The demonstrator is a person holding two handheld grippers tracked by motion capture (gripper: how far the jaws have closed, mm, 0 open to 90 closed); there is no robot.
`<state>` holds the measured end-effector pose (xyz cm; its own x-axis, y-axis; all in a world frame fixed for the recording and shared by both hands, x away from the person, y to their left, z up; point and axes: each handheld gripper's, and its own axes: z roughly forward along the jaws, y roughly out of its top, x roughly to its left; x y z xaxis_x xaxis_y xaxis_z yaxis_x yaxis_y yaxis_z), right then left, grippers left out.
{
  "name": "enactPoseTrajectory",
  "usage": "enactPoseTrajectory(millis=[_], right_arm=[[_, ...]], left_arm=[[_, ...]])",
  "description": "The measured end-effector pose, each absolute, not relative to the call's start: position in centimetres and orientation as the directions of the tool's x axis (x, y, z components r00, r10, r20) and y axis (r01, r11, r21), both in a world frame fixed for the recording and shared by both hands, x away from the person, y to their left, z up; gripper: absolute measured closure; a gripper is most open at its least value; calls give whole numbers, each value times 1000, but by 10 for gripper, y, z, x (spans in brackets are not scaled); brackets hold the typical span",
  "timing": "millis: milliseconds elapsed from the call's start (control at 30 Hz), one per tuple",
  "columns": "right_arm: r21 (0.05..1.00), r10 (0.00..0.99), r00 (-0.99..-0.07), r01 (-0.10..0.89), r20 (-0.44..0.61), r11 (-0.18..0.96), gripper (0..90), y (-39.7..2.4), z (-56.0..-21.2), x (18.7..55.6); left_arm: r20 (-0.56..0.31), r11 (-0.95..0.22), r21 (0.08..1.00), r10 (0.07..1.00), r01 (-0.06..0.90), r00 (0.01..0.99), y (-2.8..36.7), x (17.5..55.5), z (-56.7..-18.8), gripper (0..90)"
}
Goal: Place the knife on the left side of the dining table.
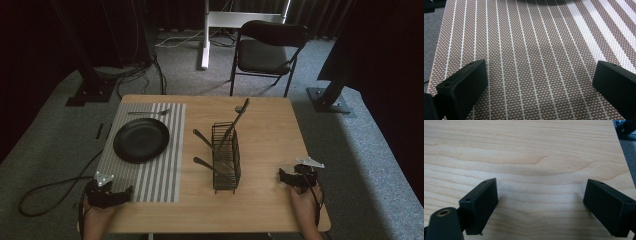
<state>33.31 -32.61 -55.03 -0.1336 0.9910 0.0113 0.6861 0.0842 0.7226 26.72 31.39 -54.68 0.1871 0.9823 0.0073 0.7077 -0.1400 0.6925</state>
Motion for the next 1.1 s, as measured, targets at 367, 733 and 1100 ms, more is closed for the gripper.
enactPoseTrajectory(millis=[367, 733, 1100], right_arm=[[722, 991, -133, 686, 11, 84, 115, -326, -550, 333], [723, 991, -133, 686, 12, 84, 115, -326, -550, 333], [722, 992, -127, 687, 12, 79, 116, -325, -550, 333]], left_arm=[[6, -139, 693, 982, 707, 187, 314, 267, -547, 1], [12, -142, 694, 982, 705, 186, 314, 265, -545, 43], [34, -187, 686, 974, 704, 225, 303, 263, -537, 43]])
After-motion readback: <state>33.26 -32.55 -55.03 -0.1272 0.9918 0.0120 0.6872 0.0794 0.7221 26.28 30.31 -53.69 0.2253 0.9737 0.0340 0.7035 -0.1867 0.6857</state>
